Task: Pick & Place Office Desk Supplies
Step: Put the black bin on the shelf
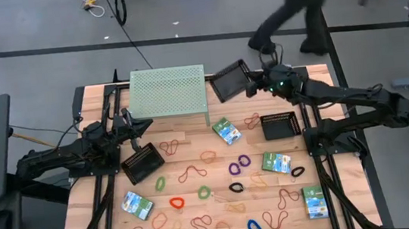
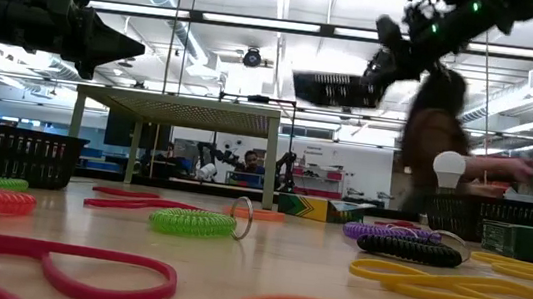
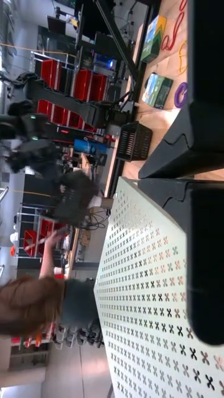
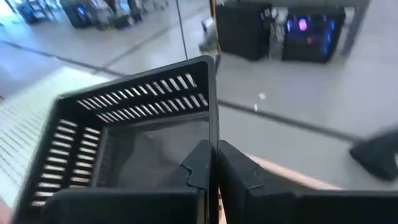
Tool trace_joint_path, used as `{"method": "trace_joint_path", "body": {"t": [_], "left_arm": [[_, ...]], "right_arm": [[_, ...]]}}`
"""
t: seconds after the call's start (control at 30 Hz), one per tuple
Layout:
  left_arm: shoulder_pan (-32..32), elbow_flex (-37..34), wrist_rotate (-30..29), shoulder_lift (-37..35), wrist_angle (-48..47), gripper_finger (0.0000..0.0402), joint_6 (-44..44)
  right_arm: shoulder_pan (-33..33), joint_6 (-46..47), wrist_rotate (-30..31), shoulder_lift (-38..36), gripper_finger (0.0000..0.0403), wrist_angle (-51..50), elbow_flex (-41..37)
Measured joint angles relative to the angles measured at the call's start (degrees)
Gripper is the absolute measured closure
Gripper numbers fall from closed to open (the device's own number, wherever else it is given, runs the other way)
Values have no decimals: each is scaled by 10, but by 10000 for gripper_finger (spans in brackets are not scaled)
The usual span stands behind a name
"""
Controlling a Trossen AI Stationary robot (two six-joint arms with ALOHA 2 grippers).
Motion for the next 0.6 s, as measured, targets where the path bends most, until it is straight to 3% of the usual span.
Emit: {"method": "trace_joint_path", "body": {"t": [0.17,0.6], "left_arm": [[0,0,-3,0,0,392,9],[0,0,-15,0,0,392,-2]], "right_arm": [[0,-51,-58,54,378,-1,91],[-14,-254,-323,344,378,-114,402]]}}
